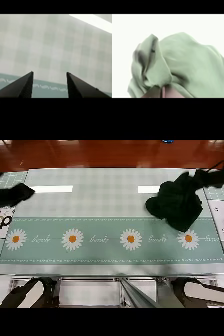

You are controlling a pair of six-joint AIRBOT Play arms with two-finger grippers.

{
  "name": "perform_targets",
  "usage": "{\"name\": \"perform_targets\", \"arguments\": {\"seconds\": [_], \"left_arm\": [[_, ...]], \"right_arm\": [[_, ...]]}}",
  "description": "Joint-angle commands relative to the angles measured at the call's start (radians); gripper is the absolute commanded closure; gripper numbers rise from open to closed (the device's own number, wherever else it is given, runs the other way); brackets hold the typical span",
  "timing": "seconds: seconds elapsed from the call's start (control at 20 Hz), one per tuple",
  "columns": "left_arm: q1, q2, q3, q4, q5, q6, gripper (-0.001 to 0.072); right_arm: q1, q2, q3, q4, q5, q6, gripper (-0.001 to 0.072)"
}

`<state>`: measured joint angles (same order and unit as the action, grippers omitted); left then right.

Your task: Fold the shirts.

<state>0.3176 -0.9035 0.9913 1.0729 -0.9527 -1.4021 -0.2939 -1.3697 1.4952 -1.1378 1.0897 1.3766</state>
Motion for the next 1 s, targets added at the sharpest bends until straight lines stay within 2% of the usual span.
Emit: {"name": "perform_targets", "arguments": {"seconds": [0.0, 0.15, 0.35, 0.55, 0.75, 0.95], "left_arm": [[0.041, 0.121, 0.039, 0.000, -0.001, 0.003, 0.0198], [0.040, 0.185, -0.008, 0.000, -0.031, 0.003, 0.0198], [-0.011, 0.205, -0.122, -0.006, -0.061, 0.003, 0.0198], [-0.090, 0.203, -0.211, -0.081, -0.045, 0.003, 0.0198], [-0.188, 0.198, -0.266, -0.080, 0.023, 0.003, 0.0198], [-0.232, 0.188, -0.266, -0.080, 0.021, 0.003, 0.0198]], "right_arm": [[0.065, 0.160, 0.226, 0.018, 0.048, -0.023, 0.0691], [0.140, 0.223, 0.425, 0.011, 0.059, 0.035, 0.0691], [0.244, 0.239, 0.579, 0.009, 0.056, 0.048, 0.0691], [0.375, 0.230, 0.595, 0.013, 0.066, 0.054, 0.0691], [0.586, 0.179, 0.594, -0.043, 0.105, 0.077, 0.0691], [0.776, 0.121, 0.550, -0.051, 0.101, 0.106, 0.0691]]}}
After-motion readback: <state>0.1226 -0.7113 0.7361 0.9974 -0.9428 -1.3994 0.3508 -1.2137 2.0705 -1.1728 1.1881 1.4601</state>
